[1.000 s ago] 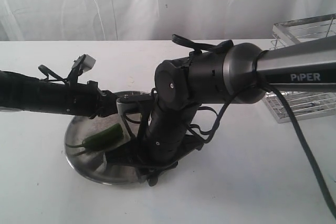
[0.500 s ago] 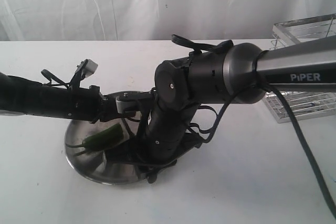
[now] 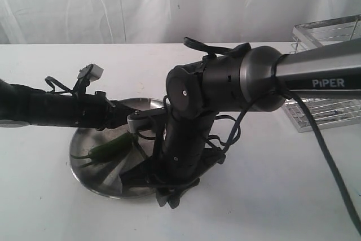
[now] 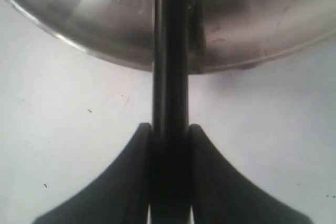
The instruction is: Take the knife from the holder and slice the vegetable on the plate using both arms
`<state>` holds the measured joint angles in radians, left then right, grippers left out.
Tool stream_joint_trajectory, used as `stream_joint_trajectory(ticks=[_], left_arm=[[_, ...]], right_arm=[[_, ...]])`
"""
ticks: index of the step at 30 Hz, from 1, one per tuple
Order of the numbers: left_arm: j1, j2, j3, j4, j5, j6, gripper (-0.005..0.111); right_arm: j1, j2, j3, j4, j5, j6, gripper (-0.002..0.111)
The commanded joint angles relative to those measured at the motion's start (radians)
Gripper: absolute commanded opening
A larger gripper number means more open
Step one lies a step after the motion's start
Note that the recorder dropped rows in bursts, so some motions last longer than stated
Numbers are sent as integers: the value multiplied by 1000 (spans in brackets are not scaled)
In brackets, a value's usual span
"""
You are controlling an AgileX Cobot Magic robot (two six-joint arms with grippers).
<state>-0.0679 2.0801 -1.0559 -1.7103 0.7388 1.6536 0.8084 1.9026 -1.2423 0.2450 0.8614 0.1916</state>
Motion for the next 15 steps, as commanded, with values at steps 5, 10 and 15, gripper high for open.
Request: stream_joint_trajectory(ticks=[5,10,15], left_arm=[[-4,-6,-5,23,109,2,0],[-4,-6,-5,72,122,0,0],[-4,-6,-5,74,122,0,0]], right_arm=[[-1,-35,-2,-70,5,-11,0],[-1,-35,-2,-107,-12,-4,0],[-1,-35,-2,-111,-35,-4,0]])
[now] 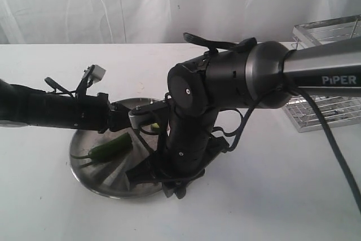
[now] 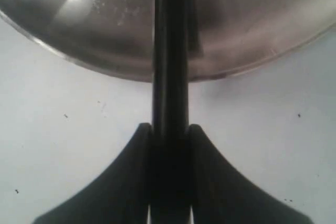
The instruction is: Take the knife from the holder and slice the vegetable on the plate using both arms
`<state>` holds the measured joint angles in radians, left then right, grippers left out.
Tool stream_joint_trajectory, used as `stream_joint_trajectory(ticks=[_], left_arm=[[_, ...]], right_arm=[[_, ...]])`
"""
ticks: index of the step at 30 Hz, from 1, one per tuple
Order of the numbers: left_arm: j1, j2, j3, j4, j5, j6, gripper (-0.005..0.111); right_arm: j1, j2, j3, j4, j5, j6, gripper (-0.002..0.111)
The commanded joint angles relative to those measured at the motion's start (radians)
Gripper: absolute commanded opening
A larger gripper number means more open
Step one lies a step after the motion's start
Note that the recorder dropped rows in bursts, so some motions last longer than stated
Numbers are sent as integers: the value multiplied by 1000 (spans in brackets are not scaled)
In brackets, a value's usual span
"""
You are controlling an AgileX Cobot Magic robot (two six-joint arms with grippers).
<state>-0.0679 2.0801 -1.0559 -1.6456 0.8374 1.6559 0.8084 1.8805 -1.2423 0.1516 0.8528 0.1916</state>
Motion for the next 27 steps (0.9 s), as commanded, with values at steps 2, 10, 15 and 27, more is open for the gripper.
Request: stream_joint_trajectory(ticks=[2,10,15,27], left_arm=[[-4,-6,-5,10,23,-2,0],[-4,15,-5,19,12,13,0],[-4,56,-11,-26,-15,29,0],[-4,70,-118,13,107,-74,0]], right_arm=[[-1,-13,-2,-18,-42,-4,0],[-1,-13,-2,-18,-65,-4,0],[-1,-13,-2,-13,-53,-4,0],[41,-67,-2,-33,-6,-6,0]])
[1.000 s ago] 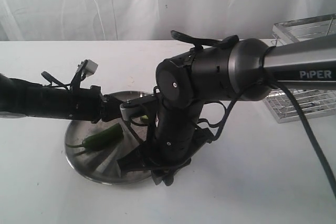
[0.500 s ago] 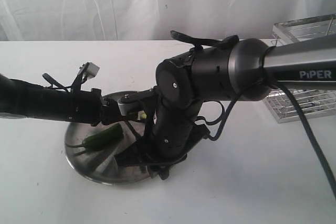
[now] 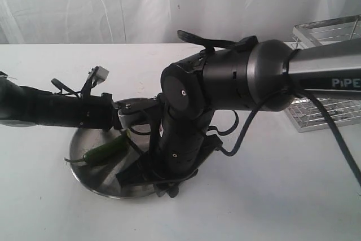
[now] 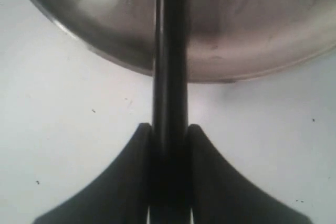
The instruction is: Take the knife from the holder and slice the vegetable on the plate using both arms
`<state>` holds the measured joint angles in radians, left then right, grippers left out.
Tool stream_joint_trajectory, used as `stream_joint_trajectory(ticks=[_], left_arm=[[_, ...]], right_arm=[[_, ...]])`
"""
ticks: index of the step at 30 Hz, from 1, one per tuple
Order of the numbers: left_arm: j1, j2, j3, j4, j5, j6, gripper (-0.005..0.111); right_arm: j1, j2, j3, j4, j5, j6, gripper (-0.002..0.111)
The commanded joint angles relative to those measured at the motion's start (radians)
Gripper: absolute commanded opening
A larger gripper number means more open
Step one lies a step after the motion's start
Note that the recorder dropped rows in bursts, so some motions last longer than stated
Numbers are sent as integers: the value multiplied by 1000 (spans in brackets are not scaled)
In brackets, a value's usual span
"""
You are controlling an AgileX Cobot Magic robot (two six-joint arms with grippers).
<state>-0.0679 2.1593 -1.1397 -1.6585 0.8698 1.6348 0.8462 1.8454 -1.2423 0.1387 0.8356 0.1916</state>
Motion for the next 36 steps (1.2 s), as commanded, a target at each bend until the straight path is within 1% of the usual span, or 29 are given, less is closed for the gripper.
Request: stream_joint_trajectory(ticks=[1,6,8,13,17,20,23,25,27,29,31,33,34,35,36], left_arm=[[-4,-12,-42,44,84,-66,0],[-2,-40,-48,55,91,-68,0],[2,-55,-48,57,91,-68,0],[45,-117,-46,62,89,-115,0],[86,-173,-41,62,92,-187,0],[105,-220,-2,55,90,-180,0],[106,-268,52,17,82,-133,0],[106,-311,93,-16,52,-104,0],[106,-375,139,-51,-2,-95,0],[106,-457,190,-85,-106,-145,0],[106,-547,241,-86,-218,-191,0],[106,-663,297,-86,-388,-244,0],[106,-712,320,-86,-466,-246,0],[106,-784,354,-86,-588,-248,0],[106,-832,378,-86,-666,-248,0]], right_arm=[[3,-34,-2,-22,16,-6,0],[3,-34,-2,-55,45,-4,0],[3,-34,-2,-94,47,26,0],[3,-38,-2,-248,70,130,0],[1,-45,-2,-282,76,130,0],[1,-56,-2,-292,68,130,0],[1,-81,-2,-301,46,130,0],[1,-115,-2,-333,24,160,0],[0,-157,-2,-381,4,211,0],[0,-196,-2,-443,-15,255,0],[-15,-226,-2,-459,-23,267,0],[-35,-253,-2,-455,-30,267,0],[-50,-266,-2,-455,-36,267,0],[-68,-275,-2,-455,-36,267,0],[-82,-277,-2,-450,-32,267,0]])
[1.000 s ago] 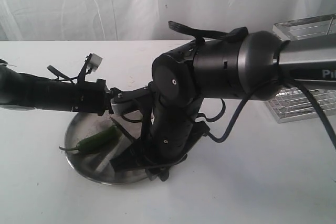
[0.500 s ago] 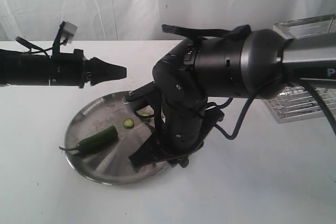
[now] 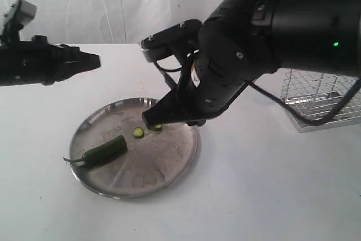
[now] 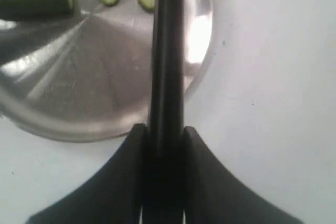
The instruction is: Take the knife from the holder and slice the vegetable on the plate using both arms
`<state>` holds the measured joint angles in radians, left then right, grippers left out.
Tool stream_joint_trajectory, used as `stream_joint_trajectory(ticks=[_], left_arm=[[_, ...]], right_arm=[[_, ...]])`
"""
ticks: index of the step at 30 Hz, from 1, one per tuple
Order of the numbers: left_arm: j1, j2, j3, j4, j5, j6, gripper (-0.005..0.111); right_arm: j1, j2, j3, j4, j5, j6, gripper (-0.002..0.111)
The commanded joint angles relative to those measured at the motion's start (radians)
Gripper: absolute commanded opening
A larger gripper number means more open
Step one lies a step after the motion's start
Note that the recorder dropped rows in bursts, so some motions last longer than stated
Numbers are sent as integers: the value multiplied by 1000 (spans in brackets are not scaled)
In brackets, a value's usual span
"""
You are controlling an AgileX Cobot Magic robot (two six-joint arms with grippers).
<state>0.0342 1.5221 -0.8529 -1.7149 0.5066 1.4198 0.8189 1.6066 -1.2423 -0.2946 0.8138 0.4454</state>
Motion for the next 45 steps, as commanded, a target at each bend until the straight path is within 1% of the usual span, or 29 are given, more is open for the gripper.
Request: stream_joint_trajectory(ticks=[1,3,5,6,10,11,12,14,16,17,18,21,22,25,27,29,31,32,33,34,35,36,37,38,39,41,43,45], left_arm=[[4,-240,123,-29,-393,-33,0],[4,-345,183,-29,-526,-33,0],[4,-437,242,-29,-561,-33,0],[4,-478,267,-29,-536,-33,0],[2,-597,389,-29,-274,-37,0],[2,-620,419,-29,-247,-37,0],[2,-637,446,-29,-257,-37,0],[2,-670,500,-29,-338,-37,0],[2,-696,542,-29,-398,-70,0],[2,-705,561,-29,-407,-86,0],[2,-710,572,-29,-405,-86,0],[2,-717,583,-29,-340,-80,0],[2,-717,583,-29,-296,-56,0],[2,-717,583,-29,-255,-50,0],[2,-717,583,-29,-245,-46,0],[2,-717,583,-29,-245,-31,0],[2,-717,583,-29,-245,-31,0],[2,-717,583,-29,-245,-31,0],[2,-719,583,-29,-248,-31,0],[2,-723,583,-29,-268,-33,0],[2,-735,583,-29,-320,-40,0],[2,-750,583,-29,-405,-75,0],[2,-764,583,-29,-498,-110,0],[2,-786,583,-29,-602,-136,0],[2,-805,583,-29,-632,-138,0],[2,-835,583,-29,-619,-138,0],[2,-878,583,-29,-555,-112,0],[2,-916,583,-29,-493,-88,0]], right_arm=[[-73,-39,-2,1,1,13,0],[-98,-28,3,59,15,-7,0],[-102,-10,19,124,-7,-70,0],[-102,-5,29,161,-31,-95,0],[-99,67,56,397,-174,-327,0],[-99,93,56,426,-187,-365,0],[-99,113,56,438,-194,-370,0],[-101,158,56,435,-202,-370,0],[-101,202,56,435,-217,-370,0],[-101,219,56,435,-228,-370,1],[-101,235,56,435,-246,-370,3],[-101,285,56,435,-307,-370,14],[-101,296,56,435,-329,-350,23],[-101,301,56,437,-305,-334,36],[-101,290,56,427,-263,-338,41],[-101,270,56,395,-221,-337,41],[-101,226,55,342,-182,-337,41],[-101,182,55,304,-173,-337,38],[-101,115,55,238,-171,-327,32],[-101,61,55,152,-171,-298,21],[-101,-15,59,36,-171,-242,6],[-101,-71,64,-103,-168,-178,0],[-101,-142,82,-264,-165,-48,0],[-103,-228,112,-461,-153,150,0],[-111,-286,142,-615,-124,296,0],[-132,-350,184,-768,-69,458,0],[-177,-456,262,-919,23,597,0],[-218,-569,341,-945,47,592,0]])
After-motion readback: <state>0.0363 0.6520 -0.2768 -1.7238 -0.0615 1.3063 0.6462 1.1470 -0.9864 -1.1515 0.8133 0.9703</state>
